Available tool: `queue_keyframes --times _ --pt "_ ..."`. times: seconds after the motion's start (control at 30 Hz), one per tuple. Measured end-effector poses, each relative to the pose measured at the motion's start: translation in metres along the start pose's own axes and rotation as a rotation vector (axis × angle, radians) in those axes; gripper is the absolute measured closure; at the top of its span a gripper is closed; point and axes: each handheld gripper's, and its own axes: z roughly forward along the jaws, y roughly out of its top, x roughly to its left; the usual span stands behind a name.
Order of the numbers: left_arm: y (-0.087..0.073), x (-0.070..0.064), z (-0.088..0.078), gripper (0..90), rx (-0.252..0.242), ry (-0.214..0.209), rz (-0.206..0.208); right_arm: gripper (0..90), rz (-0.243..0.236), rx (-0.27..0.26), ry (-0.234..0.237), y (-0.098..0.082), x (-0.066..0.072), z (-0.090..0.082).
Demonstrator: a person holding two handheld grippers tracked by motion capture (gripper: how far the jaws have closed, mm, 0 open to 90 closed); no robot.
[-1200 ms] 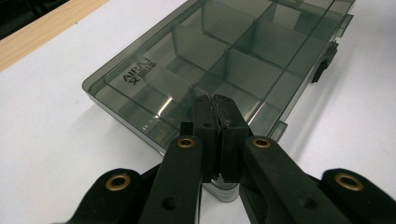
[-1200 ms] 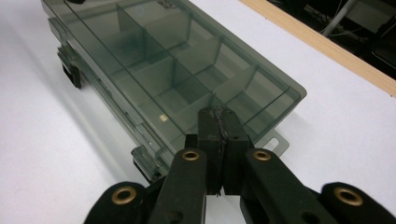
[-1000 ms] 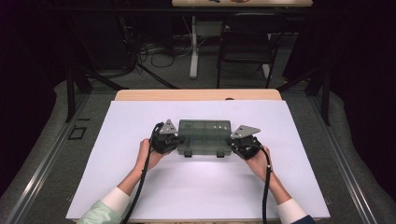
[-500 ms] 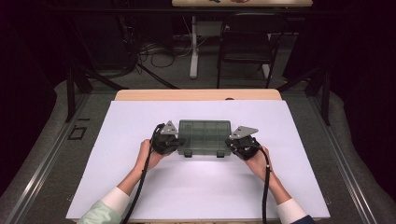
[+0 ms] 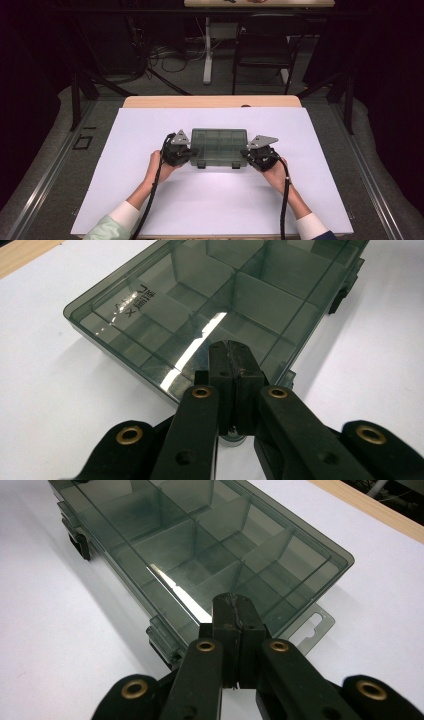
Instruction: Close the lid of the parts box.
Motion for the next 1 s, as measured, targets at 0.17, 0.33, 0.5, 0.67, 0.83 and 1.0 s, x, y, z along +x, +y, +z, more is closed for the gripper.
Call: queue_keyframes --times 0.17,0.33,0.5,0.67,0.83,1.0 --pt "0.001 0.0 -0.001 77.2 0.004 0.01 -0.007 84.2 0.0 0.001 -0.003 0.001 0.0 0.0" --pt "0.0 0.002 -0.006 60.1 0.013 0.028 -0.026 68.5 0.028 -0.024 -0.01 0.002 -0.002 -0.001" --pt "-0.004 0.004 -0.014 35.4 0.039 0.031 -0.064 40.7 0.049 -0.018 -0.004 0.005 -0.002 -0.009" --pt "-0.01 0.001 -0.025 18.9 0.05 0.032 -0.06 18.5 0.07 0.013 0.027 0.003 -0.001 -0.017" --pt "-0.015 -0.003 -0.036 11.8 0.043 0.041 -0.06 11.1 0.077 0.035 0.052 -0.001 0.001 -0.026" --pt "-0.019 -0.006 -0.045 8.9 0.039 0.049 -0.056 7.3 0.075 0.031 0.06 -0.004 0.005 -0.036"
